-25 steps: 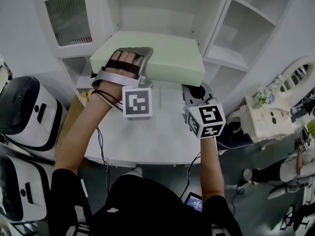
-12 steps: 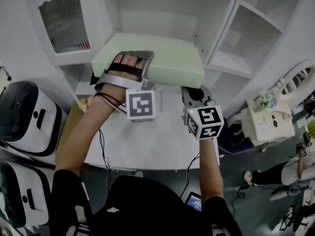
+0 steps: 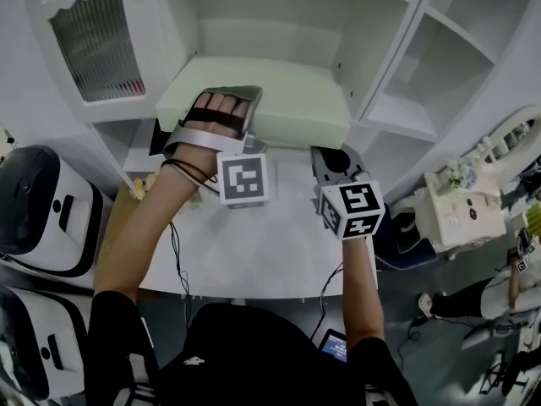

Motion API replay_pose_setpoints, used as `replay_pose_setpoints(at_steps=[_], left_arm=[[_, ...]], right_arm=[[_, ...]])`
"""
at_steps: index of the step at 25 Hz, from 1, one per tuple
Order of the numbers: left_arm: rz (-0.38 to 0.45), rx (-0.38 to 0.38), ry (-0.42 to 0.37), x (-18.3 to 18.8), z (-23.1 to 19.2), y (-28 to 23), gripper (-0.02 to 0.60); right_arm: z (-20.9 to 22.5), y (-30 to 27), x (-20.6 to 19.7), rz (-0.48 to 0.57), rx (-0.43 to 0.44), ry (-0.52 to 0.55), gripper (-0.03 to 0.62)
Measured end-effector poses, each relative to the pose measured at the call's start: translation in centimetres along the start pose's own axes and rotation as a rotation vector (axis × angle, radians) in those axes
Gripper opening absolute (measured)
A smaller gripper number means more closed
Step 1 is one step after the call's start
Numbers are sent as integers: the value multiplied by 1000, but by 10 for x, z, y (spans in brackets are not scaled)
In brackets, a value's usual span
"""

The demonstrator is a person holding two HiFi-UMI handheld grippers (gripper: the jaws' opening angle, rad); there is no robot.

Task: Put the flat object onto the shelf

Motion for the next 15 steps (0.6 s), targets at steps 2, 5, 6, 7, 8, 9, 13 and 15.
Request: replay_pose_setpoints(at_steps=[2, 5, 6, 7, 8, 9, 13, 15], left_arm=[[0, 3, -2, -2, 2, -6, 271], [2, 2, 7, -3, 3, -14, 272], [2, 1, 8, -3, 4, -17, 272], [2, 0, 9, -3, 5, -19, 272], [4, -1, 10, -3, 6, -22, 272], [6, -2, 11, -3, 7, -24, 272], [2, 24, -42, -9, 4, -34, 273], [-8, 26, -64, -12, 3, -39, 275]], right_arm=[[3, -4, -2, 1, -3, -2, -2], [4, -9, -3, 4, -4, 3, -2], [5, -10, -4, 5, -4, 3, -2], [6, -11, -5, 6, -5, 1, -2], [7, -12, -5, 7, -6, -2, -2], [9, -13, -6, 7, -7, -5, -2], [12, -17, -10, 2, -12, -12, -2], [14, -18, -11, -1, -14, -15, -2]])
Point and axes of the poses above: the fingertips, and each gripper's own axes: y backward along the fingers, z to its right, x out of its top, the point moved 6 cm from there along y, backward along the fingers, and after that the axes turned 14 degrees about x, right-handed, at the moved point
